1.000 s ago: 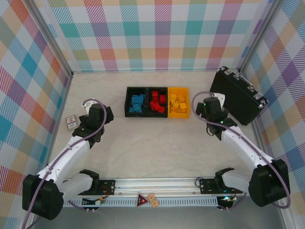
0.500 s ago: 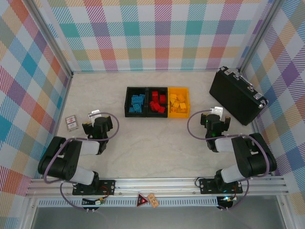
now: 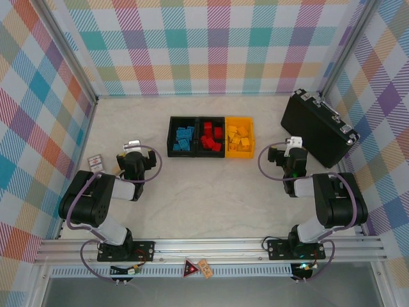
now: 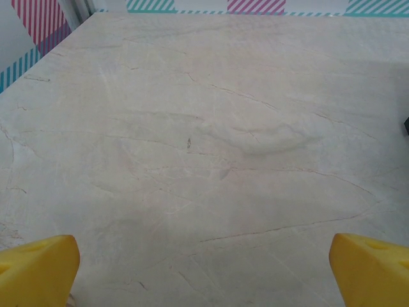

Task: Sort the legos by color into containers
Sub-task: Reset both arms

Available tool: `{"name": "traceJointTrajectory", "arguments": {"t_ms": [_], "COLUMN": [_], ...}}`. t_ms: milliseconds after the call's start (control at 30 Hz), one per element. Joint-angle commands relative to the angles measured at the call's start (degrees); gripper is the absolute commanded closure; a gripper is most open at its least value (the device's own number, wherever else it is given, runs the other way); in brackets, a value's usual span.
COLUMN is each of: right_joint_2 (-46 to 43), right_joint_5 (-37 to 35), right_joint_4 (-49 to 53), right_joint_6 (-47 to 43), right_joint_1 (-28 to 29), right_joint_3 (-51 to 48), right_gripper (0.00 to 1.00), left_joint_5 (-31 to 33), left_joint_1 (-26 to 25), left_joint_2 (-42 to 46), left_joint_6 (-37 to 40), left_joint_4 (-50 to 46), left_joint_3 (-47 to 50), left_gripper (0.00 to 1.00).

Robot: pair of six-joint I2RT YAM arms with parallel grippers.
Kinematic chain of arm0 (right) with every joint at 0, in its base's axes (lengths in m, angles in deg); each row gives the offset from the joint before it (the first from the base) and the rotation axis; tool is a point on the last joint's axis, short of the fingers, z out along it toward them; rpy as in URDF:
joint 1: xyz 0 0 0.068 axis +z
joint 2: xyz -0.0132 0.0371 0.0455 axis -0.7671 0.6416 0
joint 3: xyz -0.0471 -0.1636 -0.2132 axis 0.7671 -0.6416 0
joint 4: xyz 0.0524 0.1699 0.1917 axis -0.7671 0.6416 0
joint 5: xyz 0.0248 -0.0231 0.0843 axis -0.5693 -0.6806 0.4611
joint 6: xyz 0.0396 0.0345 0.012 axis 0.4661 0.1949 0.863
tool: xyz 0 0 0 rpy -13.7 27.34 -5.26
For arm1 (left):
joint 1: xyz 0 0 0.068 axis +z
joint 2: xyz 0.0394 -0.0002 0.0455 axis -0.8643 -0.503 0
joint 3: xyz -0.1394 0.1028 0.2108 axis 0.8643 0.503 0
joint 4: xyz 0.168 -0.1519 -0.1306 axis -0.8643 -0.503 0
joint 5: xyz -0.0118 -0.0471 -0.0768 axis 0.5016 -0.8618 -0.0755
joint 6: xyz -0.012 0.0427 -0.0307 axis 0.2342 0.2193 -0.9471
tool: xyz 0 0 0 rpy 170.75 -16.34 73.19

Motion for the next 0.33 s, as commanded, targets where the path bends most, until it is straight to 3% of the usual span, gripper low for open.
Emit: {"name": "traceJointTrajectory", "arguments": {"t_ms": [0,300], "right_joint_2": [-0.4,-0.3], "right_joint_5": [2.1,5.8], "right_joint_4": [-2.1,-0.3], "right_joint_6": [0.2,0.9], "right_joint_1": [0.3,-1.4], "right_joint_3": [0.3,1.2], "right_gripper": [0.01,0.01], "left_joint_5": [-1.2,-1.2], "left_joint_1": [0.8,0.8], "left_joint_2": [0.3,0.4], "left_joint_6": [0.0,0.0], "left_joint_4": [1.1,1.5], "left_joint_3": [-0.7,-0.5], "left_gripper": [0.00,0.00]}}
